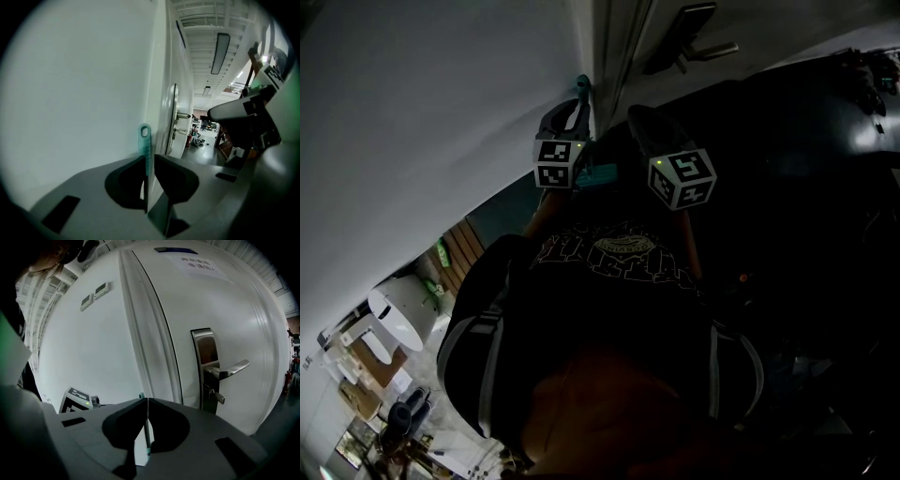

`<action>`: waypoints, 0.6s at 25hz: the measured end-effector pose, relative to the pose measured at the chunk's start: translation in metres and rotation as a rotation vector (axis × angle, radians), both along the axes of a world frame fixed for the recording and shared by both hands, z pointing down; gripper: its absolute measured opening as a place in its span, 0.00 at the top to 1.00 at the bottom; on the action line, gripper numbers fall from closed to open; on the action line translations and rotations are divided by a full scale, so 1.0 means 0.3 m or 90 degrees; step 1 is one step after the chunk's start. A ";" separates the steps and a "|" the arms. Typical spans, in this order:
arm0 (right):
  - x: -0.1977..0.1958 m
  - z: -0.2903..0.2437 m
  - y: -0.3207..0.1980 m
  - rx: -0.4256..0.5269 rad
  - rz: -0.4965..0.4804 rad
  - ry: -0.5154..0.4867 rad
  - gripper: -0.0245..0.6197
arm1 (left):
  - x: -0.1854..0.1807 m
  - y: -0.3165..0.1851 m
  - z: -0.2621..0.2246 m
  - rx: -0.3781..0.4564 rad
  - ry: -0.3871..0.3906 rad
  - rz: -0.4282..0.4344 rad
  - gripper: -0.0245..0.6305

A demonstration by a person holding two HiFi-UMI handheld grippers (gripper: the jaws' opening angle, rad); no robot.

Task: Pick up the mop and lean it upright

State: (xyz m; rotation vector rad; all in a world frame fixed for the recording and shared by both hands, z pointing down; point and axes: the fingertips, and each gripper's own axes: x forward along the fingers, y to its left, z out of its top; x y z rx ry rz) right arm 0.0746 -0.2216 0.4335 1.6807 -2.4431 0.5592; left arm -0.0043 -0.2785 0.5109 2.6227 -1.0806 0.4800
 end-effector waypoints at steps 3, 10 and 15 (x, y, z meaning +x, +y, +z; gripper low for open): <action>-0.012 0.002 0.006 0.000 -0.008 -0.002 0.93 | -0.008 0.015 -0.026 0.007 0.008 -0.001 0.85; -0.041 0.009 0.026 -0.001 -0.028 -0.003 0.93 | -0.035 0.067 -0.068 0.012 0.019 -0.009 0.89; -0.071 0.011 0.035 0.002 -0.049 -0.005 0.93 | -0.057 0.107 -0.092 0.012 0.031 -0.020 0.89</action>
